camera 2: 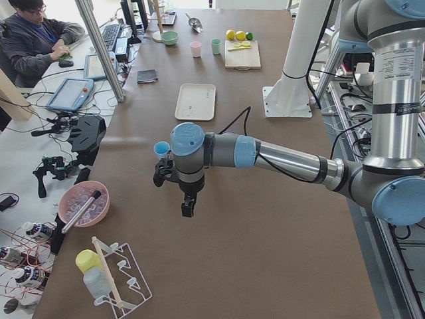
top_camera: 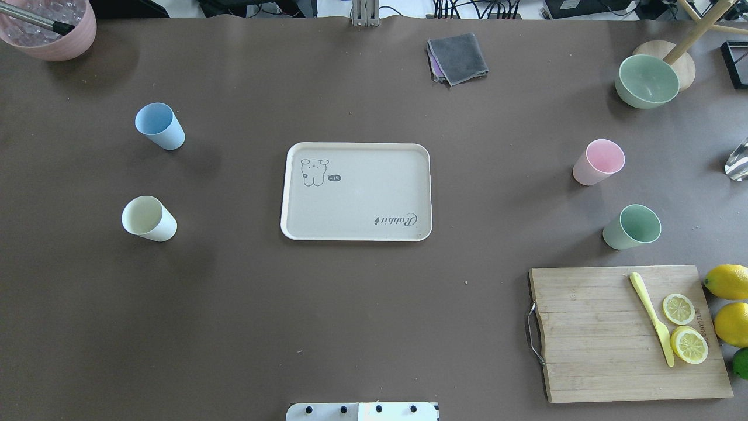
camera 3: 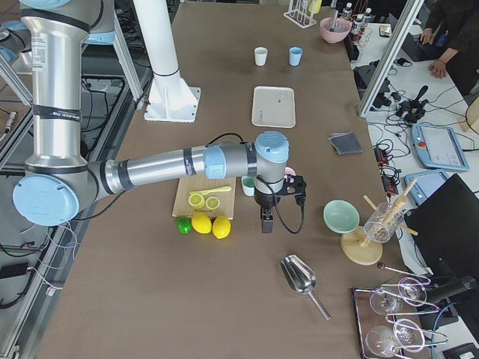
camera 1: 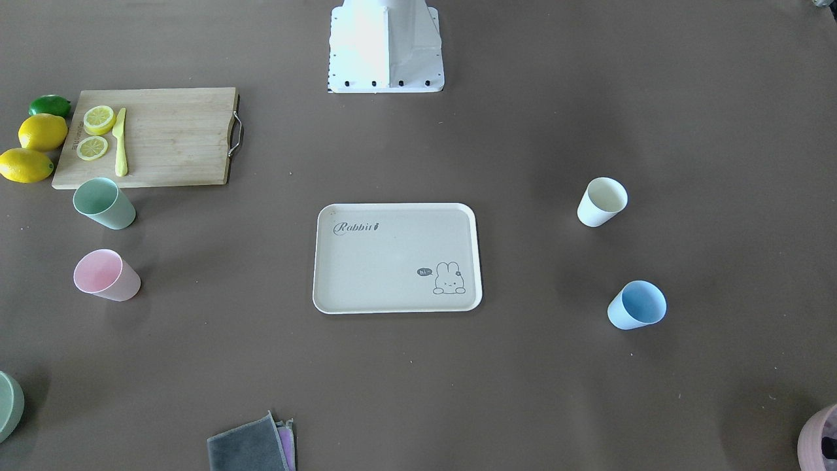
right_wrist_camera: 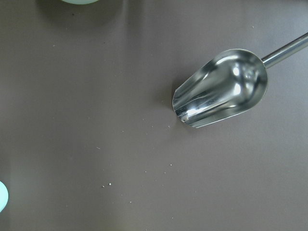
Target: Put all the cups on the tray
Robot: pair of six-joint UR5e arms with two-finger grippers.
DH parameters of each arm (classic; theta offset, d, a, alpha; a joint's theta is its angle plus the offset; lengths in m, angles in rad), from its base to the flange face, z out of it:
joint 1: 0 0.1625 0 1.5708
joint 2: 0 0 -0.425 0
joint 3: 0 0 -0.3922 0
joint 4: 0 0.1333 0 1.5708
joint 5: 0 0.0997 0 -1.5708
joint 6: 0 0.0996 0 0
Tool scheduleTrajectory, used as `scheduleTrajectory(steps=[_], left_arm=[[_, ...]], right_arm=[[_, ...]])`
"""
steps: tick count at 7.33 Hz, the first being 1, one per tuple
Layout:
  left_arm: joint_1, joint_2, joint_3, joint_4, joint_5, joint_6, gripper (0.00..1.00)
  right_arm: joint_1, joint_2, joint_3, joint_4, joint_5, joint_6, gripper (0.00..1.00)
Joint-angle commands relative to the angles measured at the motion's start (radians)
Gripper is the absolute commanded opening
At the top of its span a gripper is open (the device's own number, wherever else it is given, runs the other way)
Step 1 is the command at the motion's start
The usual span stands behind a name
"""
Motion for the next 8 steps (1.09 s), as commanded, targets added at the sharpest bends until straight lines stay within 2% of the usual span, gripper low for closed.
scheduleTrajectory(steps=[1,3,4,6,7,8], left_arm=[[0.000,-0.001,-0.027,-0.002,0.002,0.002,0.98],[0.002,-0.015,-0.043,-0.003,0.007,0.002,0.98],[0.002,-0.021,-0.048,-0.049,0.008,0.000,0.98],[0.005,-0.042,-0.007,-0.310,0.008,-0.009,0.98],[0.003,-0.108,0.077,-0.430,-0.004,-0.029,0.98],[0.003,-0.088,0.063,-0.455,-0.059,-0.028,0.98]], right_arm=[[0.000,0.000,0.000,0.001,0.000,0.000,1.00],[0.000,0.000,0.000,0.001,0.000,0.001,1.00],[0.000,0.003,0.005,0.007,-0.002,0.005,1.00],[0.002,0.018,0.031,0.058,-0.002,0.012,1.00],[0.002,0.021,0.075,0.059,-0.005,0.014,1.00],[0.002,0.018,0.142,0.059,-0.003,0.017,1.00]])
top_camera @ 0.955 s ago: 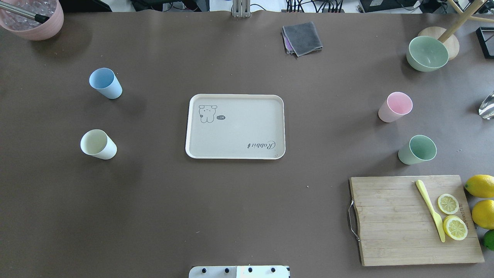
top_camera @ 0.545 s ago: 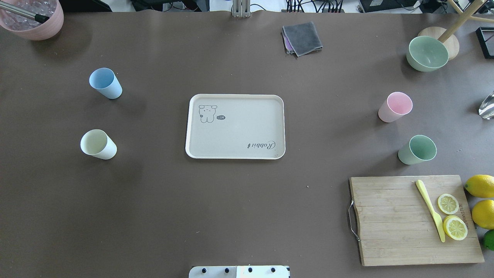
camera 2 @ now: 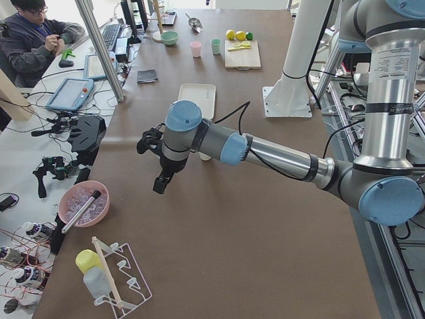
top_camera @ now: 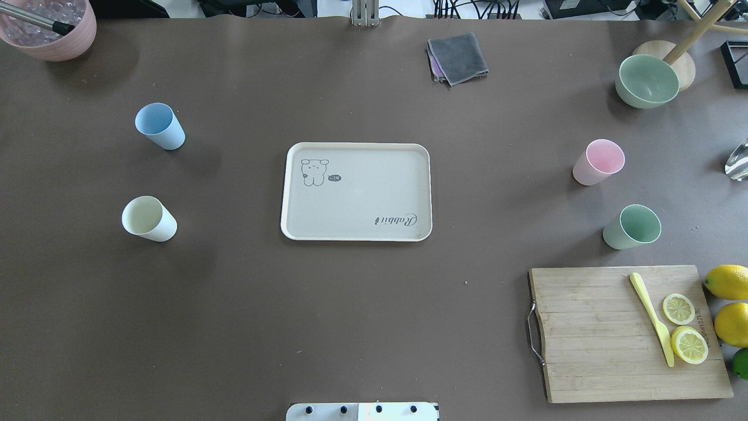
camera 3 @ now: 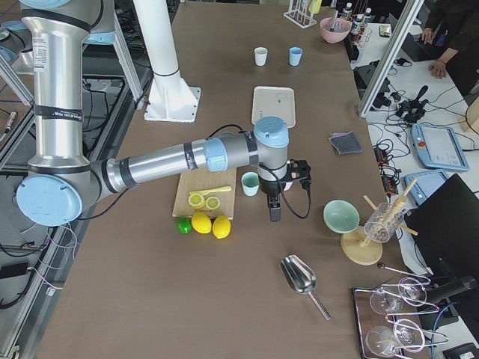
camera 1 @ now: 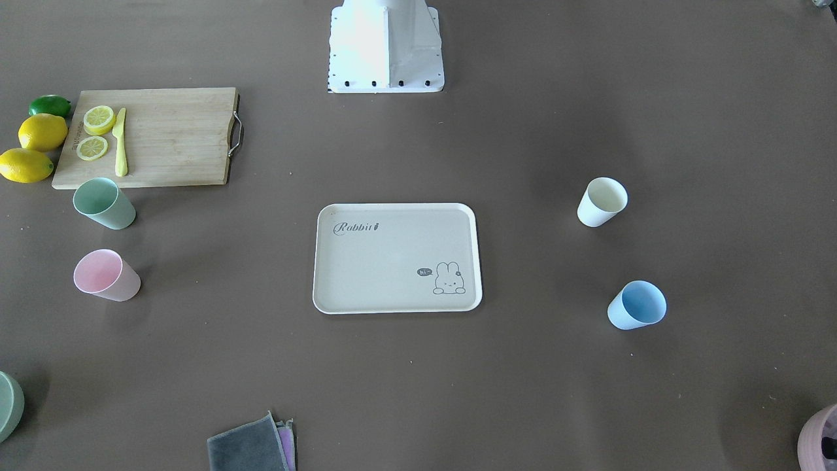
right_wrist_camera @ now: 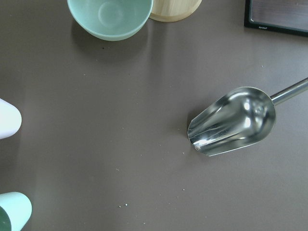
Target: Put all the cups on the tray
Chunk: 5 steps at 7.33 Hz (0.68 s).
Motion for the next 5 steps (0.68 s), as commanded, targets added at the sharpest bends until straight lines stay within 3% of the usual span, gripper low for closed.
scheduleTrajectory(steps=[1,3,5], left_arm=[[0.001,-0.005,0.029,-0.108,-0.114,-0.007,0.98],[0.029,-0.024,0.018,-0.109,-0.160,-0.191,0.98],[0.141,-0.032,0.012,-0.185,-0.154,-0.423,0.98]], right_arm=[[0.000,0.005,0.085,0.004,0.008,0.014,1.00],[-0.004,0.052,0.082,0.002,0.060,0.049,1.00],[-0.056,0.072,0.089,0.004,0.060,0.202,1.00]])
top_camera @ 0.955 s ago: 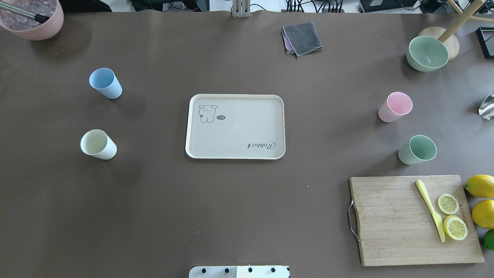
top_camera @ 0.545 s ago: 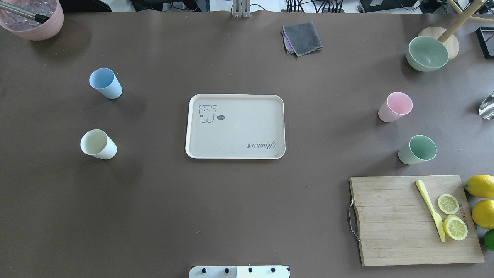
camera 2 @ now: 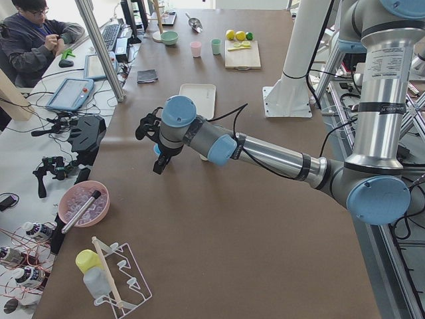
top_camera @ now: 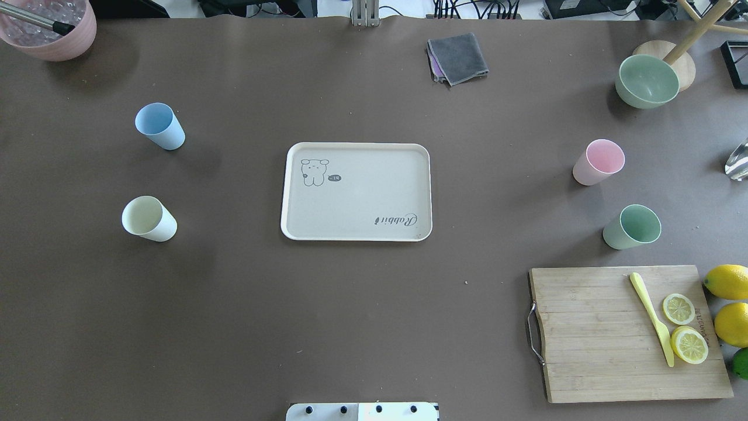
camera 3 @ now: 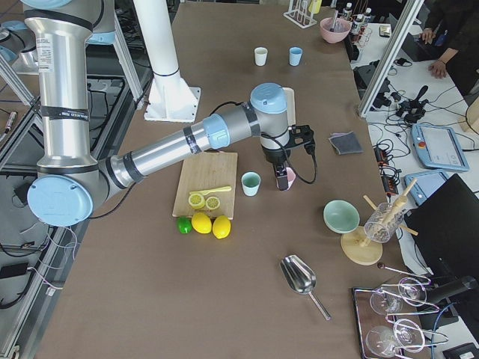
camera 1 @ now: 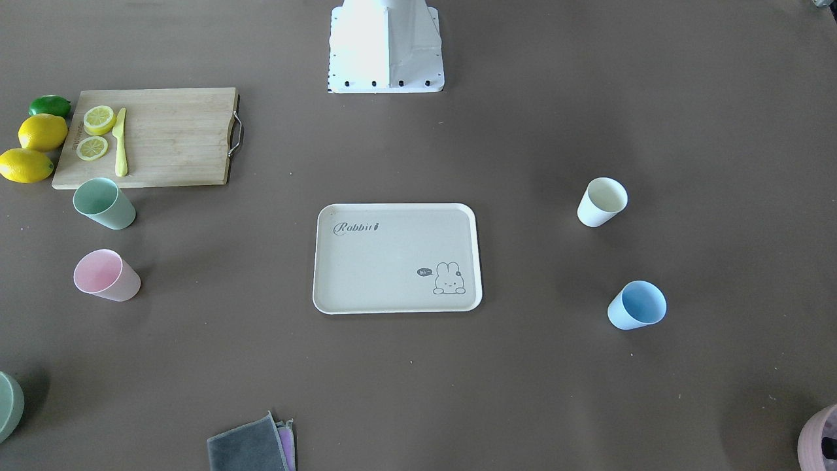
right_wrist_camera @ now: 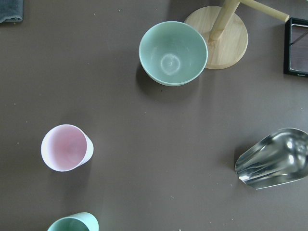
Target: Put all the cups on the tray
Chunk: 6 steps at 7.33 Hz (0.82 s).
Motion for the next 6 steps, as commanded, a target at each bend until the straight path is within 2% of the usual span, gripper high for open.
scheduleTrajectory(steps=[1,2,4,6], left_arm=[[0.100,-0.001,-0.003,-0.086,0.007,-0.230,0.98],[0.169,0.002,-0.032,-0.088,0.030,-0.319,0.98],[0.357,0.002,-0.098,-0.089,0.145,-0.532,0.97],[0.505,0.004,-0.066,-0.146,0.293,-0.608,0.97]], right_arm=[[-0.068,0.022,0.005,0.000,-0.008,0.139,1.00],[-0.114,0.029,0.014,0.000,-0.038,0.230,1.00],[-0.274,0.080,0.021,0.000,-0.163,0.462,1.00],[-0.338,0.098,0.017,0.017,-0.187,0.500,1.00]])
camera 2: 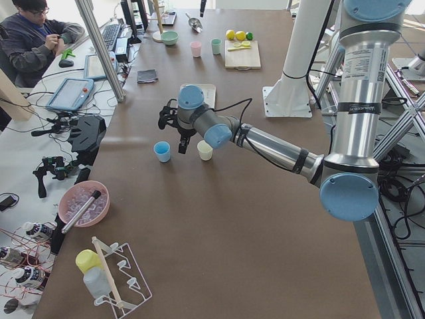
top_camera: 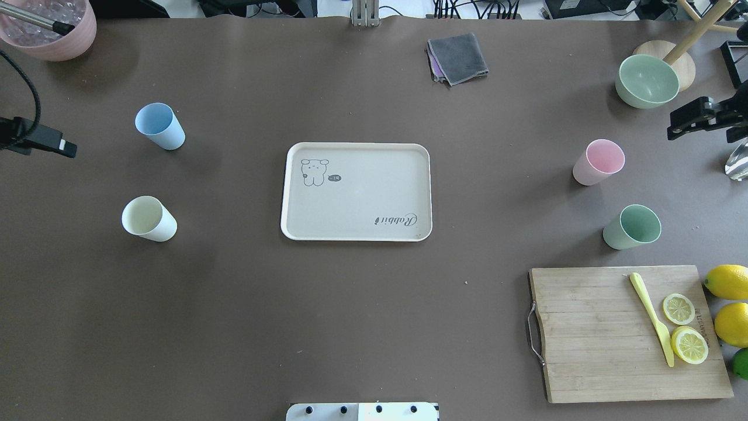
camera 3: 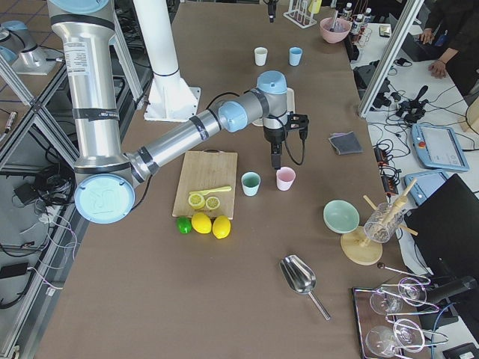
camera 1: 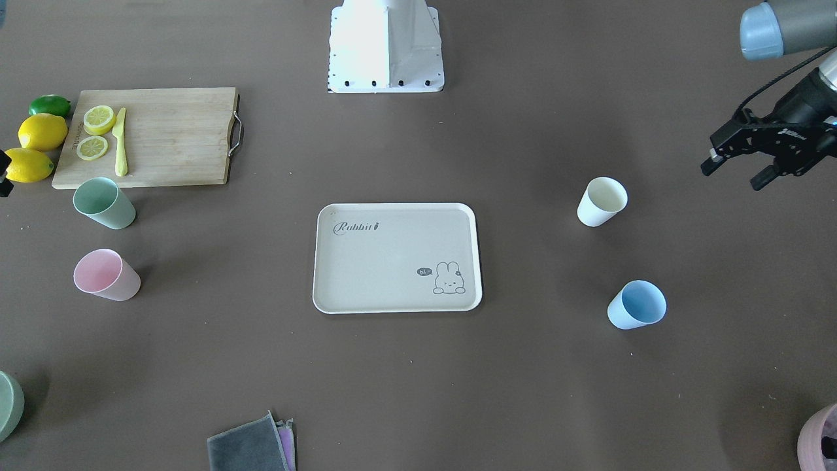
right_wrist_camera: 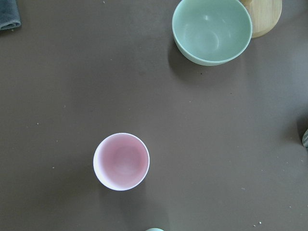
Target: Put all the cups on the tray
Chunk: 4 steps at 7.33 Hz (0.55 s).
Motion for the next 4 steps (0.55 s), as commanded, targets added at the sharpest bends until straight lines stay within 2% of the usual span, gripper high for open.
scheduleTrajectory(steps=[1,4], left_arm=[[0.148,0.003,0.047,-0.062,0.150,-0.071,0.97],[0.217,0.005,0.076,-0.076,0.188,-0.073,0.96]], right_arm=[[-0.043,0.012,-0.005,0.019,-0.020,0.031,1.00],[-0.043,0.012,-0.008,0.022,-0.020,0.031,1.00]])
